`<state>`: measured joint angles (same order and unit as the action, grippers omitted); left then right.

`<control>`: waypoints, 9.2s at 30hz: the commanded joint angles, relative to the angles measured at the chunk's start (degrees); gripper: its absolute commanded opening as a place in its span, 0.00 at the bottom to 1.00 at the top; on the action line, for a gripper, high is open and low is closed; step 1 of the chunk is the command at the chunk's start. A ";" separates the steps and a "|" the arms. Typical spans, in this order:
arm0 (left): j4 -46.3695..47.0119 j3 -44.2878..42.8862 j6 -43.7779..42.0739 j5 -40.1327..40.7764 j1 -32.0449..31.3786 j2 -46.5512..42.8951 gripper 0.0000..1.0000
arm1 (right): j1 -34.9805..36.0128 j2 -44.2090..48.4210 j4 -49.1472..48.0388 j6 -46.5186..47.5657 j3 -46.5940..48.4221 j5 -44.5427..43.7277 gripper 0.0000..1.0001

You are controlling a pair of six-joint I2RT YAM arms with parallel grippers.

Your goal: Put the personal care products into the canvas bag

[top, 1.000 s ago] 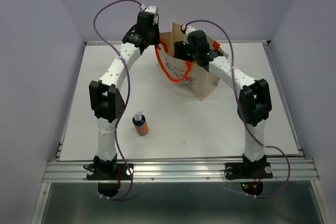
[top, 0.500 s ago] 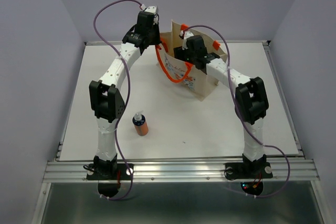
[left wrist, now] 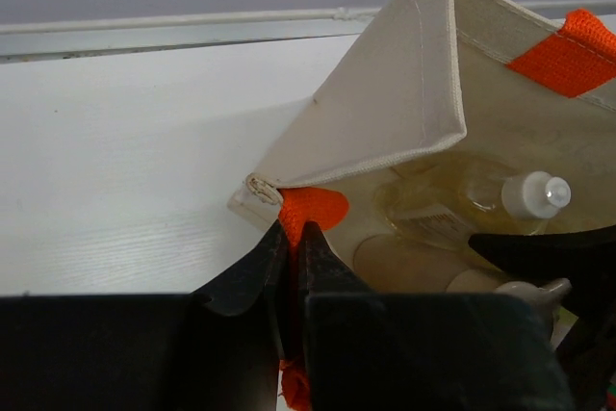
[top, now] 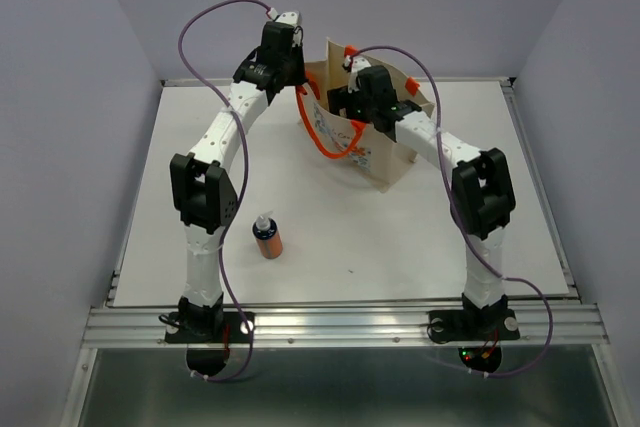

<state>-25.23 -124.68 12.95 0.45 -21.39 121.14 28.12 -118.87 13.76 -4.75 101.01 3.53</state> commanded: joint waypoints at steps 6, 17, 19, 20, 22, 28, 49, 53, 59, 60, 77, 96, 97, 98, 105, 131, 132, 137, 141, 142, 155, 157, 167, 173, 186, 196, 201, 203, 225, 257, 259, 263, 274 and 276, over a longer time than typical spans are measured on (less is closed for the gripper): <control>2.91 -3.37 -0.03 1.31 0.29 -2.84 0.00 | 0.36 8.56 -4.97 0.88 4.19 0.25 1.00; 3.09 -2.23 0.32 1.31 0.29 -2.75 0.00 | 0.88 18.93 -3.39 15.55 5.42 15.88 1.00; 3.00 -2.06 0.58 1.48 0.29 -2.75 0.00 | 1.59 20.78 -0.15 18.54 5.25 22.46 1.00; 3.00 -1.71 0.76 1.49 0.29 -2.84 0.00 | 2.63 21.31 1.43 21.25 4.81 26.92 1.00; 3.09 -1.62 0.94 1.57 0.29 -3.02 0.00 | 5.71 22.01 7.12 26.34 3.76 30.55 1.00; 2.56 -1.53 1.02 2.36 0.29 -3.19 0.00 | 16.60 22.28 12.43 35.41 -4.41 32.24 1.00; 1.15 -2.58 0.41 2.45 0.29 -2.67 0.00 | 24.52 8.75 16.03 47.11 -6.54 45.24 1.00; 1.24 -2.58 0.23 2.45 0.29 -2.84 0.00 | 25.05 6.20 16.91 46.77 -4.25 45.60 1.00; 1.50 -2.32 0.23 2.37 0.29 -2.67 0.00 | 27.16 1.98 16.48 45.63 -1.35 44.90 1.00; 1.50 -2.23 0.32 2.28 0.29 -2.67 0.00 | 27.69 1.02 16.30 45.10 -1.00 44.64 1.00; 2.47 -0.56 0.85 1.31 0.29 -3.02 0.00 | 27.69 2.59 8.04 39.47 -4.33 45.78 0.20; 3.09 -1.26 0.76 0.35 0.29 -2.49 0.00 | 10.23 26.76 -4.79 14.26 2.42 4.76 0.01; 3.09 -1.53 0.85 0.26 0.29 -2.32 0.00 | 8.29 26.41 -4.79 11.72 5.05 4.99 0.01; 3.09 -1.62 0.85 0.26 0.29 -2.31 0.00 | 6.35 25.71 -4.88 9.35 6.73 5.17 0.01; 2.21 -3.37 1.02 0.34 0.29 -2.23 0.00 | -1.49 14.64 -5.32 1.68 17.98 8.77 0.01; 0.98 -1.97 1.73 0.34 0.29 -3.90 0.00 | -1.93 -4.34 -20.09 6.14 15.18 14.22 0.03; 0.98 -1.88 1.64 0.34 0.29 -3.98 0.00 | -1.93 -4.88 -20.17 6.86 15.09 14.22 0.03; 0.98 -1.79 1.82 -0.01 0.29 -4.33 0.00 | -1.40 -9.26 -20.35 7.75 16.67 12.21 0.03; 0.98 -1.62 2.08 -0.18 0.29 -4.69 0.00 | -1.40 -11.64 -20.53 7.74 17.55 10.71 0.03; 0.98 -1.53 2.08 -0.18 0.29 -4.86 0.00 | -1.40 -12.61 -20.61 7.57 17.55 10.36 0.03; 1.50 -0.30 1.99 -0.10 0.21 -5.74 0.00 | -1.40 -14.46 -21.14 6.34 16.58 9.83 0.05; 1.50 -0.30 1.99 0.08 0.21 -5.74 0.00 | -1.40 -13.24 -21.40 6.16 16.67 9.92 0.06; 1.77 -0.21 2.08 0.08 0.21 -5.65 0.00 | -1.40 -7.61 -27.90 2.91 12.19 11.50 0.12; 1.68 -0.03 2.34 0.34 0.21 -5.74 0.00 | -1.40 -4.44 -39.86 0.01 7.26 4.83 0.01; 1.77 1.02 1.73 0.52 0.21 -7.15 0.00 | -0.79 -10.24 -41.80 -3.42 9.99 5.79 0.01; 1.68 1.37 1.38 0.17 0.21 -7.41 0.00 | 0.45 -14.29 -35.83 2.11 8.68 -0.80 0.02; 1.77 1.46 1.29 0.34 0.21 -7.59 0.00 | 0.45 -13.23 -31.35 3.79 6.83 -3.00 0.35; 1.77 1.37 1.38 0.34 0.21 -7.41 0.00 | 0.45 -13.05 -30.02 3.87 6.66 -3.18 0.47; 1.59 1.20 2.25 0.34 0.21 -7.32 0.00 | 0.45 -9.80 -26.16 3.96 9.28 -2.12 0.93; 3.88 19.00 4.00 13.79 4.23 -28.83 0.99 | -22.49 42.21 2.85 -17.03 -20.79 -33.57 1.00; 4.14 25.96 5.33 15.28 6.00 -31.22 0.99 | -23.02 47.40 2.94 -18.80 -26.28 -36.22 1.00; 6.25 36.34 7.35 22.39 7.59 -37.28 0.99 | -23.02 53.47 2.94 -19.94 -37.10 -35.17 1.00; 7.92 39.43 9.99 20.38 8.64 -41.07 0.99 | -23.02 61.74 3.47 -19.68 -44.32 -39.30 1.00; 8.01 39.87 10.25 20.73 8.64 -41.68 0.99 | -23.02 61.74 3.47 -19.68 -44.06 -39.21 1.00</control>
<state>-20.03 -85.62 22.09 19.38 -13.02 83.05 4.95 -58.17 18.90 -23.79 56.47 -33.82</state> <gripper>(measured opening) 0.989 0.998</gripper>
